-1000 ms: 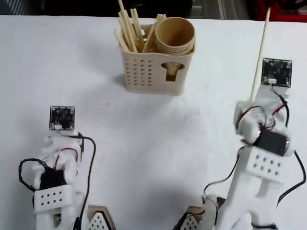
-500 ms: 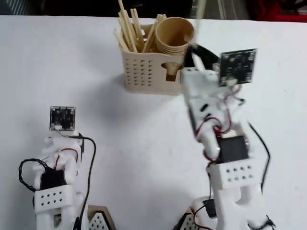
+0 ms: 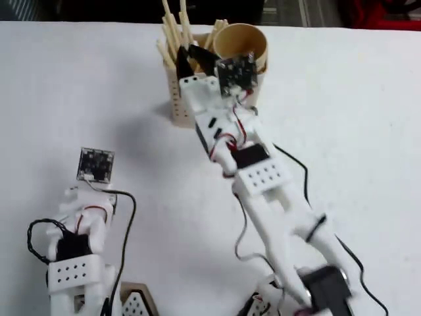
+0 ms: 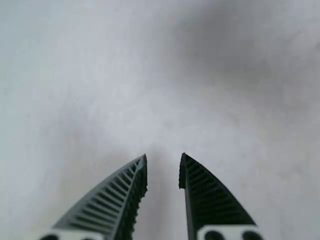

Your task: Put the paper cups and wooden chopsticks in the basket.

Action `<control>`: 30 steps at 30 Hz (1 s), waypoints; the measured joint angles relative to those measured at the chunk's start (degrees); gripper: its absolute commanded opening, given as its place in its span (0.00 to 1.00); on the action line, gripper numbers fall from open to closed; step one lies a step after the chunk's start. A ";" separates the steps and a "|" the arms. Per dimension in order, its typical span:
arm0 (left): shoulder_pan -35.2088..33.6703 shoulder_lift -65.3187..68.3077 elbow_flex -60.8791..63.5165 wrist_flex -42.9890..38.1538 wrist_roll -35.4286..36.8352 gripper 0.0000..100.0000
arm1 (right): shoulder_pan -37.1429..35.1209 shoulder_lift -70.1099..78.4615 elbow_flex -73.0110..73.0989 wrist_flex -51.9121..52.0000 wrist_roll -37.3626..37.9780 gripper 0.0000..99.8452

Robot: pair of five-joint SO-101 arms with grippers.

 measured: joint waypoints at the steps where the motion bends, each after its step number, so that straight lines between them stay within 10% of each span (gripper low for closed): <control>1: 0.00 0.00 0.00 0.00 -0.18 0.12 | 0.00 1.85 -1.05 -0.09 0.00 0.02; 30: 0.00 0.00 0.00 0.00 -0.35 0.12 | 2.02 12.48 -10.73 7.47 0.00 0.17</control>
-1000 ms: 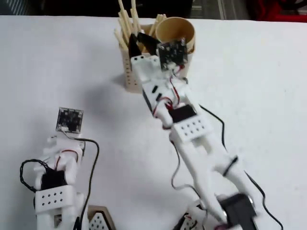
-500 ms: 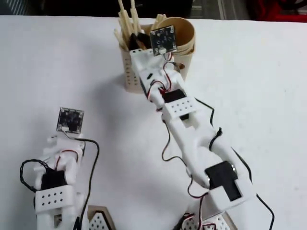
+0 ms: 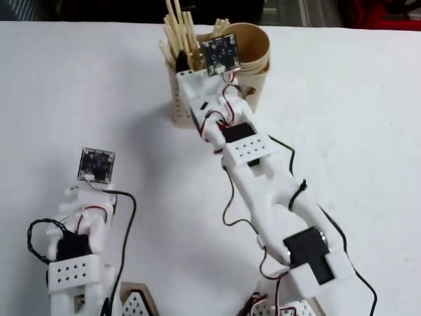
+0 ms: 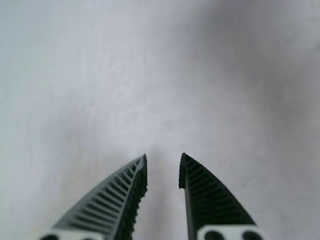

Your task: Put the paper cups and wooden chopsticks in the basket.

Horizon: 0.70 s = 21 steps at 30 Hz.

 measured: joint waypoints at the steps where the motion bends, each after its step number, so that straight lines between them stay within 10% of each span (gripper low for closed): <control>1: 0.00 0.00 0.00 0.00 0.00 0.12 | 0.00 -1.05 0.00 1.23 0.00 0.17; 21: 0.00 0.00 0.35 -1.05 0.00 0.12 | -2.20 -33.23 0.09 31.65 -3.69 0.02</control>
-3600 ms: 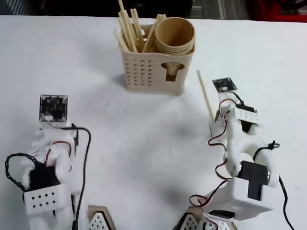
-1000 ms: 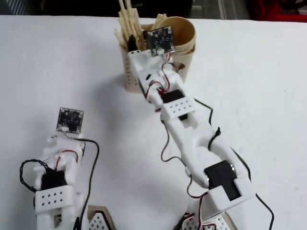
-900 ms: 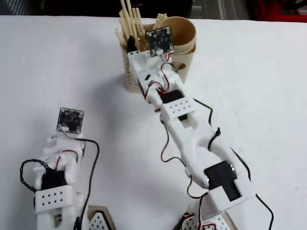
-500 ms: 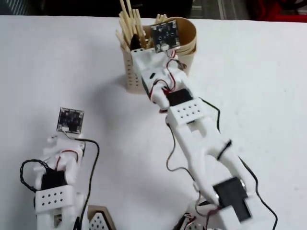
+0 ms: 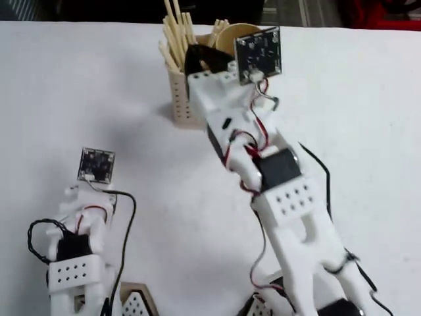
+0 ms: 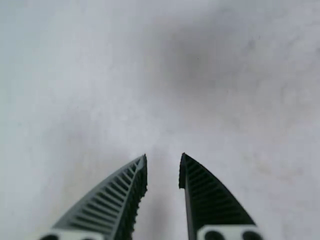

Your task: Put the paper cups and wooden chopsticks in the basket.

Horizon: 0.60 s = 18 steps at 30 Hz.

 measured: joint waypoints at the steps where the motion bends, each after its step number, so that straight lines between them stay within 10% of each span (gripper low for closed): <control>1: 0.00 0.00 0.00 0.00 0.00 0.12 | 0.00 -1.49 0.26 2.20 0.00 0.02; 18: 1.67 0.00 -4.92 7.30 7.21 0.02 | 0.35 -38.42 38.15 9.14 6.77 0.02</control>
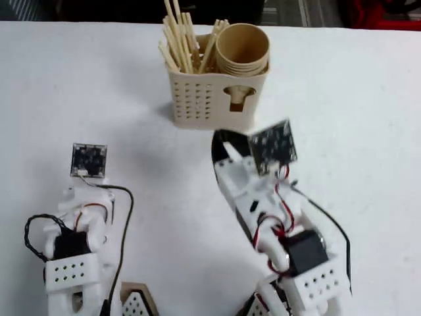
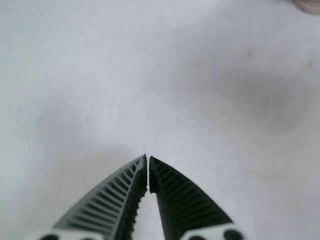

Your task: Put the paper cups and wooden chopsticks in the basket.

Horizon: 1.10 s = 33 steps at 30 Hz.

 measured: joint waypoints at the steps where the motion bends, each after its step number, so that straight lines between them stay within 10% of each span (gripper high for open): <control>1: 0.88 0.00 0.00 0.18 0.35 0.02 | 0.62 -2.02 2.37 -0.09 0.44 0.02; 17: 14.86 0.00 0.70 -2.20 0.88 0.02 | 12.04 -29.36 35.60 -3.08 1.32 0.02; 33: 19.43 0.00 9.85 -16.62 0.88 0.02 | 17.67 -29.36 37.36 12.48 1.32 0.02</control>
